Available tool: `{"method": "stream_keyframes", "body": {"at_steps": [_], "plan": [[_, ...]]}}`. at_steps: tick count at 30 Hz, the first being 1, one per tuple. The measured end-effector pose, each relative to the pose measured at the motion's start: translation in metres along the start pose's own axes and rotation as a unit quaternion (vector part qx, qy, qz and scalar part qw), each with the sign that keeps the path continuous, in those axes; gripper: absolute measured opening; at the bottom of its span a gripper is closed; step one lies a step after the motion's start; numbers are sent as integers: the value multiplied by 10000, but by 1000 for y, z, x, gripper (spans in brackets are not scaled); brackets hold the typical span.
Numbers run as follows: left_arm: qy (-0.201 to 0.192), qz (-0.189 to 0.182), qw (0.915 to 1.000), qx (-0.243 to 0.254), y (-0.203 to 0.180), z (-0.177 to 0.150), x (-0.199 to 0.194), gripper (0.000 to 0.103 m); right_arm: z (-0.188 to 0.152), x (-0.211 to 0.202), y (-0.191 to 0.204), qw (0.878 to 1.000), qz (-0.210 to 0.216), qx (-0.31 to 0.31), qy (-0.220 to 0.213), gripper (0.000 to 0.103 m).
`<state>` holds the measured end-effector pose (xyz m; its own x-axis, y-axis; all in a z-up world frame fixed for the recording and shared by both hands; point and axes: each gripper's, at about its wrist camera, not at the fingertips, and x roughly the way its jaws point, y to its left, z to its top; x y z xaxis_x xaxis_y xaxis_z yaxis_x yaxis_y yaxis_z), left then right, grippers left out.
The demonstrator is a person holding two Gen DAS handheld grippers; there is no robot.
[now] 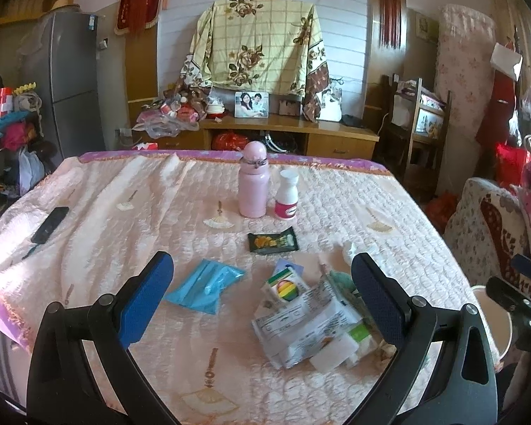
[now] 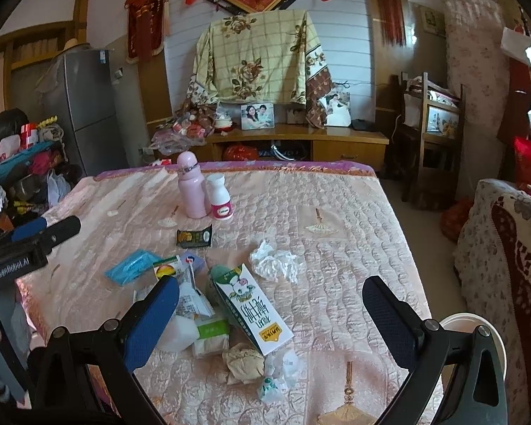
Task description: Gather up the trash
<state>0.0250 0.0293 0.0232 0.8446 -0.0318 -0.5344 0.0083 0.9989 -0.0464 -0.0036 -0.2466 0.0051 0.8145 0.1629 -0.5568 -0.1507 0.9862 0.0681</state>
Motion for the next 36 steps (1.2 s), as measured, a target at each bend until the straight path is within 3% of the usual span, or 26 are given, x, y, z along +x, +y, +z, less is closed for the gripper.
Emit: {"method": "stream_keyframes", "body": {"at_steps": [7,12,17,23,28,33,36], "plan": [[352,-179,9992,-70,21,-7,15,100,-17,11,-2,9995,79,-172,260,100],[773,-370,9963,-52,30,-24,32,100,-42,28,-4,9970,242,-239,701,86],[1150,-576,9917,73,26,-44,51,100,-72,50,-9,9906,582,-79,1236,65],[1471,-933,9847,19,17,-58,72,100,-95,67,-2,9854,667,-196,1554,64],[1419,-1124,9830,294,-6,-62,69,100,-108,76,-15,9818,666,35,1776,63],[1454,-1355,9784,576,-33,-68,70,100,-113,93,-18,9762,942,209,1942,47],[1578,-1393,9730,944,-49,-76,74,89,-118,106,-18,9739,933,188,2059,25]]}}
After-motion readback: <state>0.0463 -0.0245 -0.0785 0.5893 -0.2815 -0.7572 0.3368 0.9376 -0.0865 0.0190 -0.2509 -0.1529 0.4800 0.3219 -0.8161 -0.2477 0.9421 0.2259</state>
